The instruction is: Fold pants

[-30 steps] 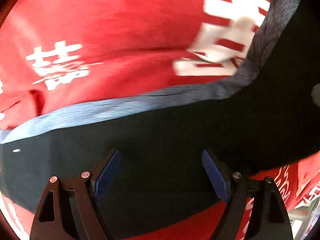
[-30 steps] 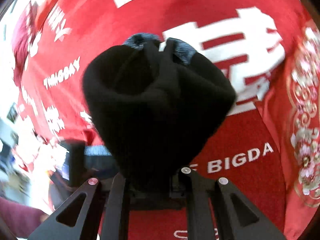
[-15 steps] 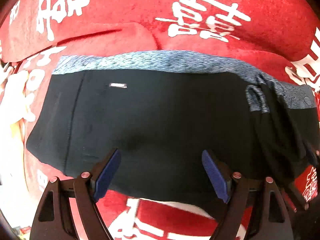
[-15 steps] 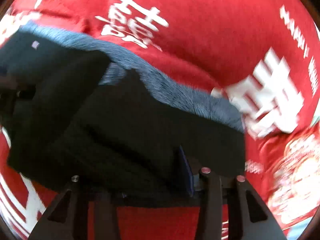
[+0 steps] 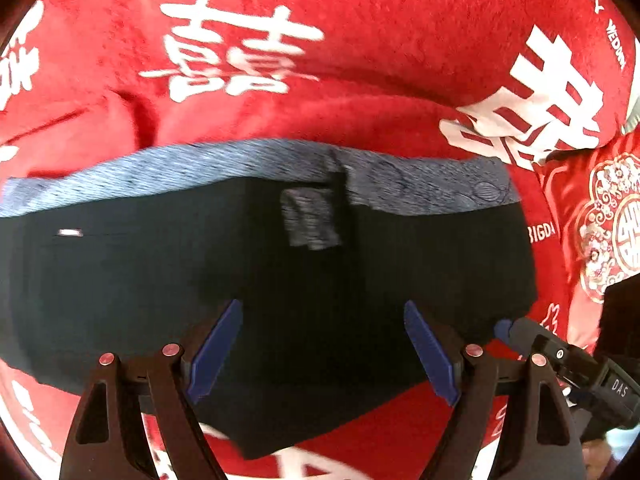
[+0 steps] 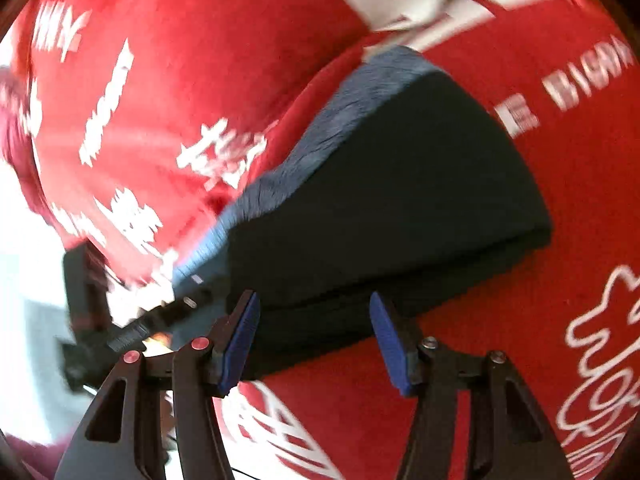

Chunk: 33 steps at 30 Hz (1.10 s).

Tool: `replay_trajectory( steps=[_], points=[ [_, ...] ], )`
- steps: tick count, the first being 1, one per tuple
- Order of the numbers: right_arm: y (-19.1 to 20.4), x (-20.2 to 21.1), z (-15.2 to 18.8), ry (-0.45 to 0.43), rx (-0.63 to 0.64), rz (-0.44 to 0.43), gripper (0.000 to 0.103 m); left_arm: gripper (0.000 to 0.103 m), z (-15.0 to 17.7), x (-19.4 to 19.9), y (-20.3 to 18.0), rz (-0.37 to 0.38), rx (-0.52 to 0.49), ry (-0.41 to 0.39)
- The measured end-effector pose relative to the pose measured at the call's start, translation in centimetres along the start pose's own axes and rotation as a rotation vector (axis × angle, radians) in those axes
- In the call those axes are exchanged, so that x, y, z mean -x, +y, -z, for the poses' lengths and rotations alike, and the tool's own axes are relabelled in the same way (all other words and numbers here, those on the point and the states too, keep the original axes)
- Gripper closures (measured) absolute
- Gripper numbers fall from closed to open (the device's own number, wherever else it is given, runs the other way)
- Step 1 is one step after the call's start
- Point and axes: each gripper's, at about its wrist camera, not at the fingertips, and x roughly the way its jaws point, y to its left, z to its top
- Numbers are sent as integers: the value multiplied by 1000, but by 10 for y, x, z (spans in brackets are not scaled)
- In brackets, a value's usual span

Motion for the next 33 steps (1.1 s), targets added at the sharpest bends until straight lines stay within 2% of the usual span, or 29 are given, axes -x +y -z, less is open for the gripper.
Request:
replay_trajectory(
  steps=[5,8,9,10,11,12,13,15,18,20,22,24,26,28,29,30,31,33],
  points=[
    [-15,-6,-7,-13,-73,-83,42,19,-2,-24,-3,22,64,46],
    [-25,-20,-11,10,-137,-132,42,19,0,-32,-8,15,54,39],
    [-32,-22,-10,12,-186,-158,46,20,0,-34,-10,11,45,34],
    [-39,-26,-12,10,-240,-192,53,23,0,-34,-12,10,35,29],
    [-42,-29,-14,17,-273,-194,80,27,0,-33,-14,14,30,28],
    [-44,-31,-16,29,-293,-169,98,27,0,-32,-15,11,28,27],
    [-43,-30,-16,32,-291,-164,98,27,1,-26,-15,12,23,19],
    [-26,-17,-15,17,-224,-218,98,27,7,-10,-15,5,-3,-19],
    [-6,-6,-4,34,-141,-221,98,27,21,8,-11,-79,-56,-73],
    [-10,-17,1,67,-154,-166,98,27,27,9,-2,-133,-48,-56],
    [-24,-35,3,88,-192,-106,98,27,26,7,3,-156,-8,-46],
    [-37,-46,1,97,-246,-141,101,27,25,12,5,-164,1,-61],
    [-30,-44,-4,125,-212,-124,96,27,21,14,-6,-170,-30,-86],
    [-9,-39,-9,191,-77,-63,85,27,18,14,-18,-176,-60,-86],
    [4,-33,-12,228,0,-55,67,27,16,14,-23,-172,-70,-85],
    [18,-23,-16,253,75,-66,44,27,14,15,-28,-170,-77,-86],
    [27,-9,-20,248,139,-81,38,27,12,15,-31,-170,-81,-88],
    [38,25,-37,170,253,-82,37,27,6,15,-39,-169,-86,-93]
  ],
)
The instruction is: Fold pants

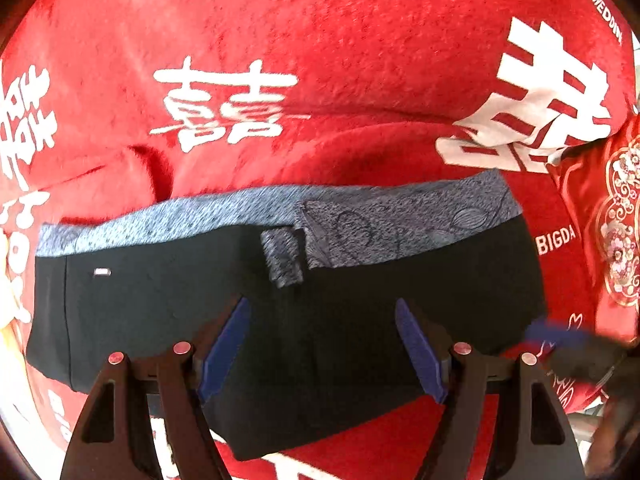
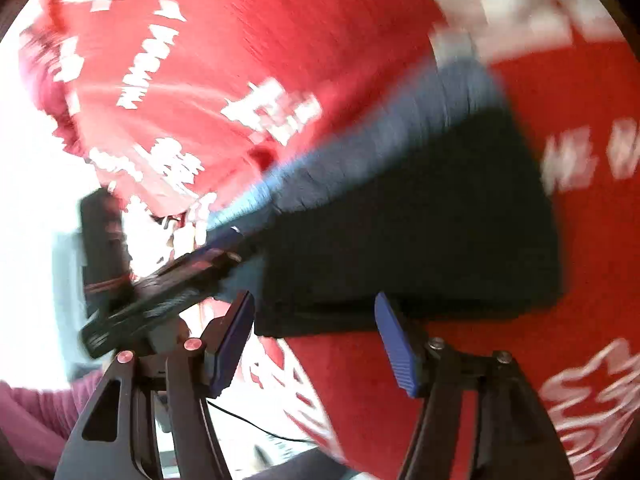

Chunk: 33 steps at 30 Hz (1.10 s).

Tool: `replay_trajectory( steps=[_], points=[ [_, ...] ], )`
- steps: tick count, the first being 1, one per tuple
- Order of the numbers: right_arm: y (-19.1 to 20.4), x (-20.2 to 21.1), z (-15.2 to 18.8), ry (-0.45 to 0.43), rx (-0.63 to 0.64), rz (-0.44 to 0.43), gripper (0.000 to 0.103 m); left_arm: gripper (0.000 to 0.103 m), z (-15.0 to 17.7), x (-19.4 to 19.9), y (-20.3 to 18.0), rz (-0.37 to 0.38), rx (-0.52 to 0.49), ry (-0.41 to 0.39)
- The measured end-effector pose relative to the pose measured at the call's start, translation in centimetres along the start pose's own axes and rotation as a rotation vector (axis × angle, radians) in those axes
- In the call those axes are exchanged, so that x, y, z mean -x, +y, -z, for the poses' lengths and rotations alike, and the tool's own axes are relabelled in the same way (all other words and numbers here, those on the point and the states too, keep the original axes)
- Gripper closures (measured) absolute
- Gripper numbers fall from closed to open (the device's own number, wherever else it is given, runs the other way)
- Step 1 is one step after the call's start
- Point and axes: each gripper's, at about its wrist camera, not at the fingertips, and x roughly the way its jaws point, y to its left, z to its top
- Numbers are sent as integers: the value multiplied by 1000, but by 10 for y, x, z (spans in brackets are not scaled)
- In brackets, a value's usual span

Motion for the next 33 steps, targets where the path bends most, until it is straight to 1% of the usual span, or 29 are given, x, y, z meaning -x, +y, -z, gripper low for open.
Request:
replay_trajectory(
  steps=[1,2,3,4,6,8,9,10,11,12,14,15,16,17,18,20,22,23,24,25,26,28,29,31,33],
  points=[
    [-3,16,-10,-41,24,29,37,27,-4,-1,-4,1,-1,-4],
    [-11,29,-23,-84,19,61,36,27,-9,-3,-7,0,-2,-6],
    [-22,39,-30,-109,-3,78,36,27,-14,-6,-11,-2,-2,-6],
    [-40,45,-44,-133,-51,92,36,27,-20,-10,-16,-1,0,-7],
    [-68,43,-64,-137,-118,86,36,27,-29,-18,-23,11,4,-11],
    [-95,23,-80,-88,-177,56,37,27,-33,-31,-29,11,11,-6],
    [-107,13,-81,-64,-199,47,39,27,-33,-36,-30,11,16,1],
    [-123,9,-78,-40,-221,29,43,27,-33,-45,-30,9,25,15],
    [-134,-5,-80,0,-258,-19,57,27,-31,-53,-29,-1,32,32],
    [-137,-11,-79,11,-285,-35,59,27,-28,-59,-28,-11,33,46],
    [-141,-10,-78,8,-331,-86,66,27,-21,-62,-27,-36,10,42],
    [-136,-5,-76,0,-334,-113,71,23,-17,-63,-26,-50,-3,52],
    [-133,1,-73,-5,-333,-150,73,23,-13,-65,-22,-39,2,74],
    [-125,8,-69,-4,-325,-185,74,23,-8,-65,-17,-17,14,76],
    [-122,12,-65,-1,-310,-180,74,23,-5,-63,-16,-15,8,69],
    [-114,13,-63,-6,-281,-124,74,23,-1,-63,-19,-41,-31,70],
    [-114,5,-68,-20,-275,-14,74,13,2,-66,-18,-78,-45,71],
    [-115,-1,-71,-22,-260,58,73,10,3,-70,-11,-60,-11,87],
    [-116,-9,-72,-15,-233,122,69,9,3,-72,-2,-26,42,99],
    [-114,-13,-72,-23,-217,152,68,9,4,-72,6,-5,87,104],
    [-111,-12,-72,-41,-216,160,66,9,4,-69,8,-13,91,99],
    [-103,-8,-67,-51,-212,204,54,9,7,-64,7,-48,61,88],
    [-98,-4,-65,-52,-201,244,48,9,9,-61,8,-63,53,86],
    [-87,5,-60,-41,-157,319,47,9,13,-54,12,-87,58,85],
    [-80,16,-54,-41,-133,348,47,9,18,-47,21,-108,86,91]
  ],
)
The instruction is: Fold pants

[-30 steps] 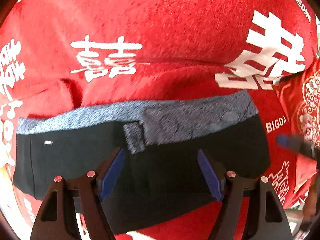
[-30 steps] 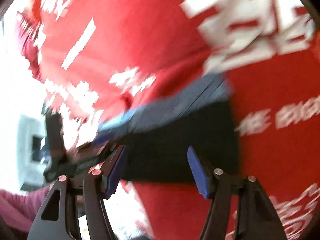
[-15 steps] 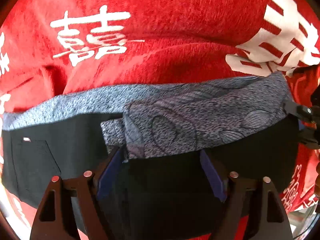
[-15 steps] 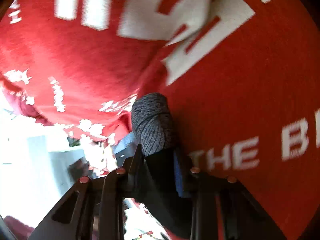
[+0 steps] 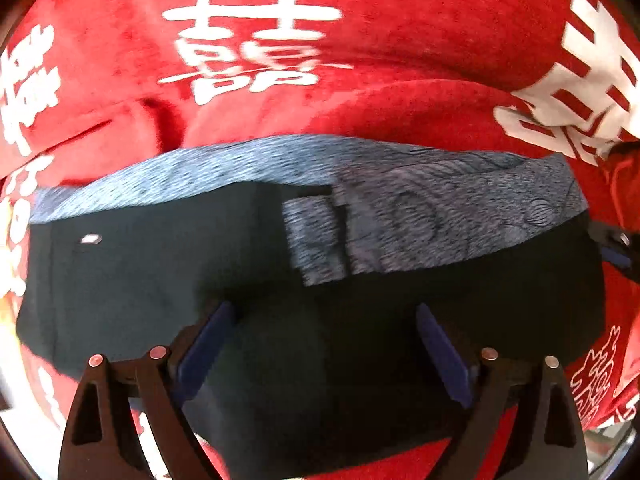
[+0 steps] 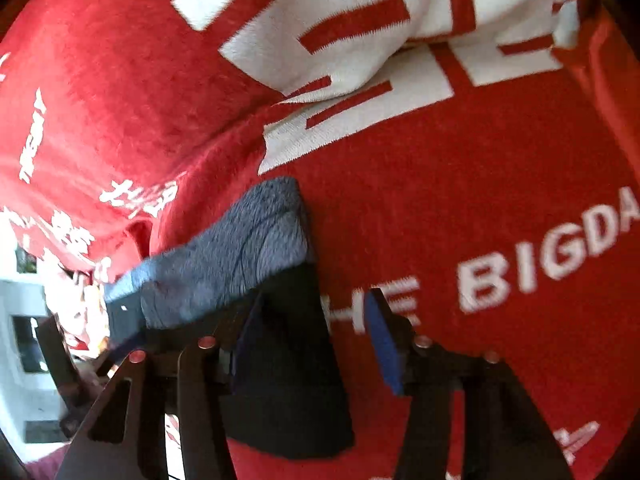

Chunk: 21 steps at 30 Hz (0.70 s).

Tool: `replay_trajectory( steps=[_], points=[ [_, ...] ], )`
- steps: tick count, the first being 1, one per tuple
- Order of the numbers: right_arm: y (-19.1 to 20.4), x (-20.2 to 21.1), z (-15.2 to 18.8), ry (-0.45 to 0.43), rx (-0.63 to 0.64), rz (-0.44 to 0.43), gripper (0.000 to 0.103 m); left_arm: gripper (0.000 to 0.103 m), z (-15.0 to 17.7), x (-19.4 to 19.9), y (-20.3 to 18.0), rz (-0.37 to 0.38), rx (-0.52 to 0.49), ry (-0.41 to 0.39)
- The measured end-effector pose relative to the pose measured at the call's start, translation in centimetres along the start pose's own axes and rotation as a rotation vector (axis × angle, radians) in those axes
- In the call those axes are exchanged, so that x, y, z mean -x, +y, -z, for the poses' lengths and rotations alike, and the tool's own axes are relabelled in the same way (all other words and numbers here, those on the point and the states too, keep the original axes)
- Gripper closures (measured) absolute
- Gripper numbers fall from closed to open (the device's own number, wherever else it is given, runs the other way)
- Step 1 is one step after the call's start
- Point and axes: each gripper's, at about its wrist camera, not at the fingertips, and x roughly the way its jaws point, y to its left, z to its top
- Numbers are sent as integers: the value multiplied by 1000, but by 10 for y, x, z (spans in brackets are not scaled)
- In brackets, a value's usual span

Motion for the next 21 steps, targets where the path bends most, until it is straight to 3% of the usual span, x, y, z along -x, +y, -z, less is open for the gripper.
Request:
replay_trajectory(
  steps=[11,21],
  points=[
    [17,26,40,3,43,57,46,9,29,19,38,-97,107,47],
    [60,19,62,18,156,92,42,9,44,25,62,-94,159,62]
  ],
)
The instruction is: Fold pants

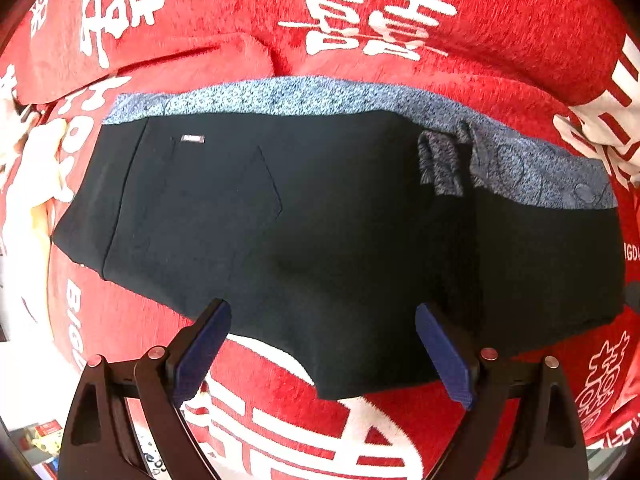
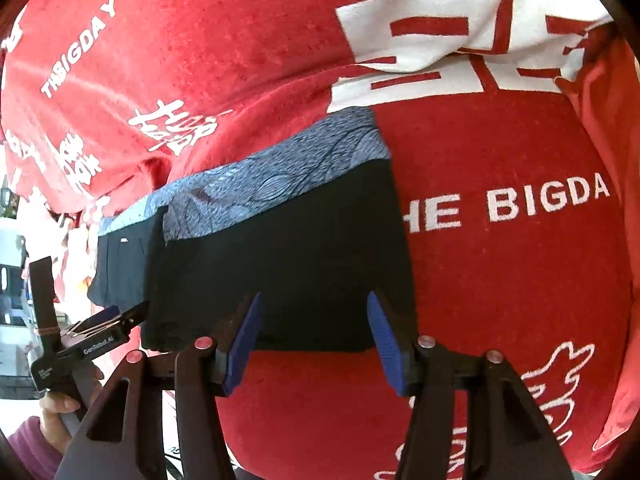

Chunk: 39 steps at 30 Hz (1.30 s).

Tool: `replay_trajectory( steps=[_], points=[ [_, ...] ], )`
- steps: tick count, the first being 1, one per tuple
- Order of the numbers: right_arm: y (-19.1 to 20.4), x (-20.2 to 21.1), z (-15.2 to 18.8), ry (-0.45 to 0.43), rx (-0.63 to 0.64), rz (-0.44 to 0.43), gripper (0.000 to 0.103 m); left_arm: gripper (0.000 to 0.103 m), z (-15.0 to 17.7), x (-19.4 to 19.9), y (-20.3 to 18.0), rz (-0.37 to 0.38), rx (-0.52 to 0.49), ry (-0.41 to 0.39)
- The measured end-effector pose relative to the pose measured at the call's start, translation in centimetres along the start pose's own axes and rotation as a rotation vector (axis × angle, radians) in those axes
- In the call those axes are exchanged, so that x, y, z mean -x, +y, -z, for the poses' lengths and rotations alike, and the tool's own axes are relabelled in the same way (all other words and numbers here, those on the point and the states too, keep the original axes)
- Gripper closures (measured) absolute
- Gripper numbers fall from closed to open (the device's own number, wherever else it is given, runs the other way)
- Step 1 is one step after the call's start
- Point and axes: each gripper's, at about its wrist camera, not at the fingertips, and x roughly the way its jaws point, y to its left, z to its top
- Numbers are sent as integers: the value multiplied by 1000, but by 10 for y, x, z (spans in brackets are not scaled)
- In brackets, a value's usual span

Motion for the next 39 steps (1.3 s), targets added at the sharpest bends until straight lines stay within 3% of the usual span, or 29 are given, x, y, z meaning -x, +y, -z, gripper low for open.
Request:
replay_trajectory(
  steps=[3,12,28,39],
  points=[
    [11,-1,8,4,-1,26,36,9,2,2,7,11,-4,-1],
    [72,-23,26,36,15,39,32,9,9,1,52,42,-1,8],
    [200,-76,35,144,177,31,26,9,19,-11,154,99,160,26],
    [260,-110,49,221,276,9,26,9,29,-20,189,115,242,30]
  ],
)
